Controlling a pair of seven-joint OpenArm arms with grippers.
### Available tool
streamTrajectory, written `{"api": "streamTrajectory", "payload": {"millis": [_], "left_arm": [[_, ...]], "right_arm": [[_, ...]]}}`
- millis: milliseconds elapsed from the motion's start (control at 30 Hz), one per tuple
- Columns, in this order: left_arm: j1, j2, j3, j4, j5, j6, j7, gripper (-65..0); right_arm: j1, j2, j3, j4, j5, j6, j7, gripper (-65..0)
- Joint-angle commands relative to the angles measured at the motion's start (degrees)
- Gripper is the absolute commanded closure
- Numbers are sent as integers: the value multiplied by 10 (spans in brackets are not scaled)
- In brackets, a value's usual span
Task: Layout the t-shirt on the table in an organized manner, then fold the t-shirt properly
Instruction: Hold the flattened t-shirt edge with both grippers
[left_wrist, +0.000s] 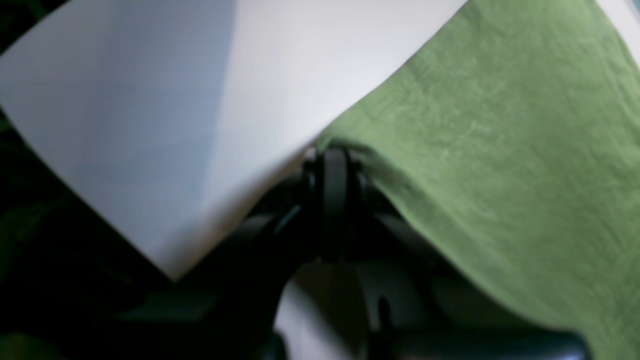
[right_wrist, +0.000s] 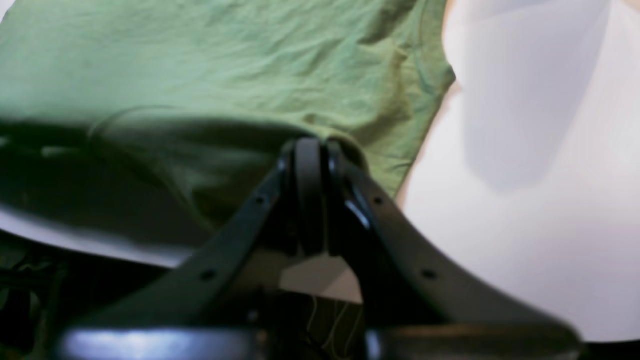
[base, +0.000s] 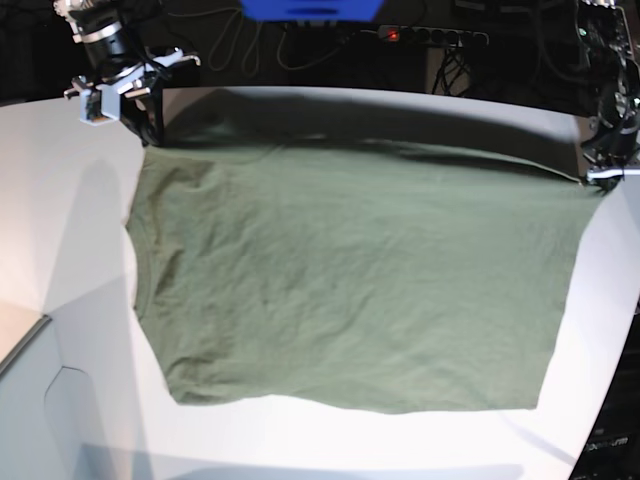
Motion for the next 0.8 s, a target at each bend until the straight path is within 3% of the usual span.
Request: {"api": "streamTrajectory", "payload": {"millis": [0, 367, 767], "left_arm": [[4, -11, -4, 9, 1, 0, -12, -2], [65, -6, -18, 49, 1, 0, -15, -2], [28, -2, -20, 74, 6, 0, -13, -2]], "right_arm": [[-4, -2, 4, 10, 5, 7, 21, 0], [-70, -15, 8, 23, 5, 7, 116, 0], [17, -15, -2, 14, 4, 7, 101, 0]]}}
